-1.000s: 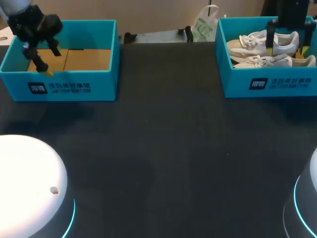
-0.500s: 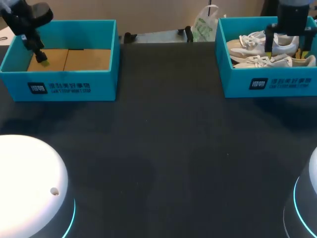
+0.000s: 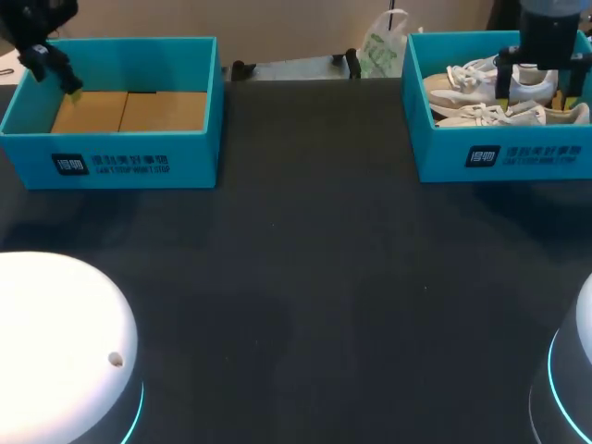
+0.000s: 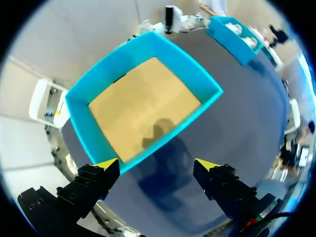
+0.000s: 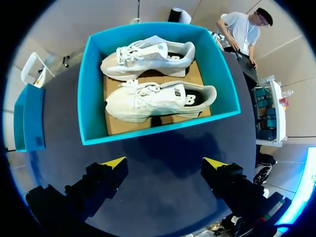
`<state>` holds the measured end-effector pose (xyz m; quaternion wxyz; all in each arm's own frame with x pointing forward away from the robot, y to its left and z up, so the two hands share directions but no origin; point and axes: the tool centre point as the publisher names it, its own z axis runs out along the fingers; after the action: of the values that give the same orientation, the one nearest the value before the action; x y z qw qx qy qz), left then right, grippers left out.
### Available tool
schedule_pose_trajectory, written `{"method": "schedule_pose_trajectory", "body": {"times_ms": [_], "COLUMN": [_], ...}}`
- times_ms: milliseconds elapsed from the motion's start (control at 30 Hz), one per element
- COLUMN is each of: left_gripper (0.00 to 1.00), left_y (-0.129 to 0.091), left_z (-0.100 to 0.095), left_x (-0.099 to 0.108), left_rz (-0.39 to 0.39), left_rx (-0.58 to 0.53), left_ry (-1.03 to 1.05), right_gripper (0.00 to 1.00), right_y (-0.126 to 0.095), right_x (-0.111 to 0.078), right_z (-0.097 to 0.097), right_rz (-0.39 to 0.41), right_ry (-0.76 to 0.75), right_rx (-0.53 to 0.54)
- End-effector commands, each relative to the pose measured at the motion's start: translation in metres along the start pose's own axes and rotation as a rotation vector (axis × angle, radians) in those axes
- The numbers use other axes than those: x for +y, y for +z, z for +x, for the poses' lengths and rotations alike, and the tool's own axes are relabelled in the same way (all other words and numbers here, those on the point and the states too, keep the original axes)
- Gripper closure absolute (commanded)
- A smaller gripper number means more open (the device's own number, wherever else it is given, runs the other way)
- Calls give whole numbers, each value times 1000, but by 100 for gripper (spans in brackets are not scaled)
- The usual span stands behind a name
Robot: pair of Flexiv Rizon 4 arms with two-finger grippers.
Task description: Take the shoe out of the shoebox, open the shoe tongue, remove and reinsert the insole, then place the shoe into the shoebox
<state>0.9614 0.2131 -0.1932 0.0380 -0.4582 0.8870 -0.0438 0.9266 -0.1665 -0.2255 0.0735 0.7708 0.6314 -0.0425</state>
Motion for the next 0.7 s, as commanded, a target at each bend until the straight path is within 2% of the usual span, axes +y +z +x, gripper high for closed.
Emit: {"method": "schedule_pose_trajectory", "body": {"times_ms": [33, 267, 700], "left_gripper": [0, 0, 0], "left_y": [4, 9, 10], "left_z": [-15, -24, -33], "left_x": [-18, -24, -23], "left_rz": [-186, -195, -200], "left_rx": [-41, -40, -12], "left_ry": [-630, -767, -843], "right_gripper": [0, 0, 0], "right_y": [0, 0, 0], "right_x": [-1, -1, -1], "right_z": [0, 0, 0], "right_rz": [-2, -2, -2], "right_ry": [0, 0, 0], "right_rx": [2, 2, 2]}}
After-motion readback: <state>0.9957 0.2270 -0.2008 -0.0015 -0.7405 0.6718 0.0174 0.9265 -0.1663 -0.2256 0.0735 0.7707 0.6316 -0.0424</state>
